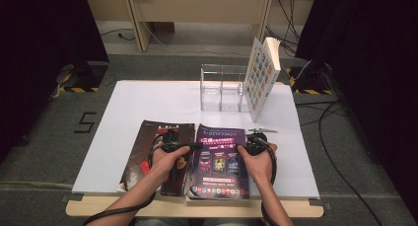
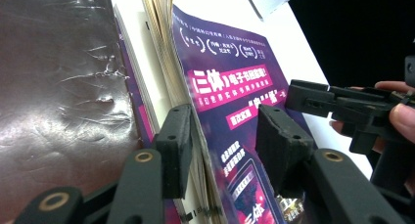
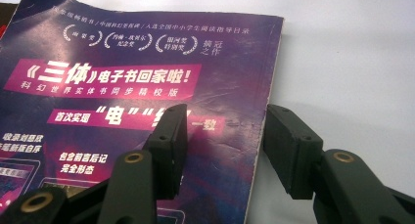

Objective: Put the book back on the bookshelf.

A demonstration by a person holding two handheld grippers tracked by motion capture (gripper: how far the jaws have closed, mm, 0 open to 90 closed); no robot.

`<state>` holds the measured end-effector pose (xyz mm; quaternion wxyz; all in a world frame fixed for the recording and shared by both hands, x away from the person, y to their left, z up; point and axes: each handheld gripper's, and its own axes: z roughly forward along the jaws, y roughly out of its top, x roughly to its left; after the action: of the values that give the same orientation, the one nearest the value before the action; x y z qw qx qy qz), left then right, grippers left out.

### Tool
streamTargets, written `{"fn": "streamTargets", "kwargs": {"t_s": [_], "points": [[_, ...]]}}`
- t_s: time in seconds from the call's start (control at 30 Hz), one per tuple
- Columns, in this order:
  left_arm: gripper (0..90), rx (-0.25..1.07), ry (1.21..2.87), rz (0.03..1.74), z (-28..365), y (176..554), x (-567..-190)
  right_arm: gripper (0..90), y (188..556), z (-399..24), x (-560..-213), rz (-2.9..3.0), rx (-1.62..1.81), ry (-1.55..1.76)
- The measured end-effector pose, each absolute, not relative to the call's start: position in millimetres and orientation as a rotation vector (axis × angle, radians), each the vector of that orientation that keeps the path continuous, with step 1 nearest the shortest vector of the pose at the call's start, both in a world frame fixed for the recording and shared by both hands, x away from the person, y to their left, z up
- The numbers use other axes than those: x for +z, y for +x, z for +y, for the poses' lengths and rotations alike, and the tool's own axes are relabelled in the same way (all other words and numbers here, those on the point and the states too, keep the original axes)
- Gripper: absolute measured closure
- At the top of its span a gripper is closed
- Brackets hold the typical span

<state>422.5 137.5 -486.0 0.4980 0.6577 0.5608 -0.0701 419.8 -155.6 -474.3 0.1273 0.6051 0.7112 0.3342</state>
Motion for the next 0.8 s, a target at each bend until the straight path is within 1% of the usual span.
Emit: {"fn": "streamTargets", "kwargs": {"t_s": [0.23, 0.33, 0.43, 0.47, 0.57, 0.67, 0.8], "points": [[60.2, -0.133, 1.611, 1.35, 134, 420, -486, 52.1, 420, -156, -474, 2.069, 0.973, 1.76], [65.2, -0.117, 1.63, 1.351, 132, 420, -485, 52.2, 420, -156, -475, 2.066, 0.976, 1.76], [73.5, -0.058, 1.693, 1.344, 127, 421, -484, 52.3, 420, -156, -474, 2.062, 0.979, 1.783], [74.8, -0.048, 1.706, 1.343, 125, 422, -484, 52.3, 419, -156, -474, 2.064, 0.978, 1.793], [76.7, -0.021, 1.739, 1.338, 123, 422, -481, 52.4, 419, -157, -474, 2.07, 0.984, 1.787], [78.6, -0.021, 1.739, 1.341, 123, 422, -481, 52.8, 419, -158, -474, 2.078, 0.983, 1.791], [79.6, 0.013, 1.777, 1.328, 120, 421, -479, 53.4, 423, -163, -472, 2.09, 1.018, 1.809]]}}
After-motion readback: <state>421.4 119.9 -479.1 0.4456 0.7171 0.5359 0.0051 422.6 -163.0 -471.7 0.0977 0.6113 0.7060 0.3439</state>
